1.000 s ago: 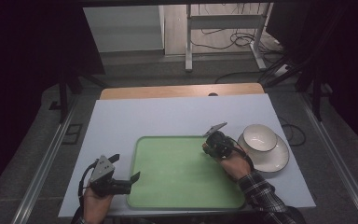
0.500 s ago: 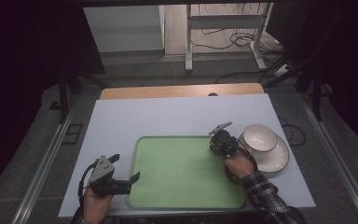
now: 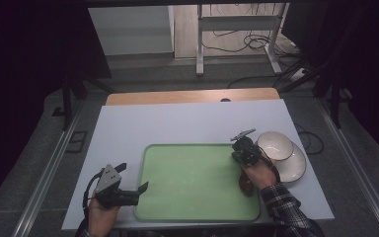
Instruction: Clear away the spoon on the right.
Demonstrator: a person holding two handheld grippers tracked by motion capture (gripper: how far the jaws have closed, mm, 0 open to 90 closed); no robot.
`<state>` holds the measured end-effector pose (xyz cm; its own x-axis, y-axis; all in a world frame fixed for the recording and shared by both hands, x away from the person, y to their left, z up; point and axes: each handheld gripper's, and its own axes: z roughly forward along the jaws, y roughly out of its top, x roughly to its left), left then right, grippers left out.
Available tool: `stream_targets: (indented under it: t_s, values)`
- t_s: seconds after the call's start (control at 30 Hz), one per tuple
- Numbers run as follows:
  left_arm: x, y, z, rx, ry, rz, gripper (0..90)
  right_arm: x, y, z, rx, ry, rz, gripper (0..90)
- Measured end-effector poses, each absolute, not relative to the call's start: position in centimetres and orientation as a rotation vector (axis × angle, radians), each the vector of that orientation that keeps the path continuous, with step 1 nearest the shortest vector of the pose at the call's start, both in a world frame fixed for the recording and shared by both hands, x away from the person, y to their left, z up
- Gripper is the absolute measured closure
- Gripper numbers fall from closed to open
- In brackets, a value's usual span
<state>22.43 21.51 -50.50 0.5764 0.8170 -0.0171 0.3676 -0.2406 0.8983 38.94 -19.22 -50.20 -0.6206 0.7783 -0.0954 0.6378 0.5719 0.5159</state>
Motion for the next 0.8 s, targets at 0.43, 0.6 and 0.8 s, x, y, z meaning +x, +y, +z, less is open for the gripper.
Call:
stream_targets:
  t_s: [0.43,0.6,0.8]
  values:
    - [22.40,21.51,-50.46,1.839,0.964,0.582,1.2,38.78,-19.63,-50.12,1.166,2.488,0.660,89.7]
    - [22.41,21.54,-50.47,1.837,0.965,0.581,1.2,38.70,-19.56,-50.01,1.149,2.495,0.692,84.8]
    - [22.41,21.54,-50.47,1.837,0.965,0.581,1.2,38.69,-19.53,-49.81,1.140,2.501,0.718,81.1]
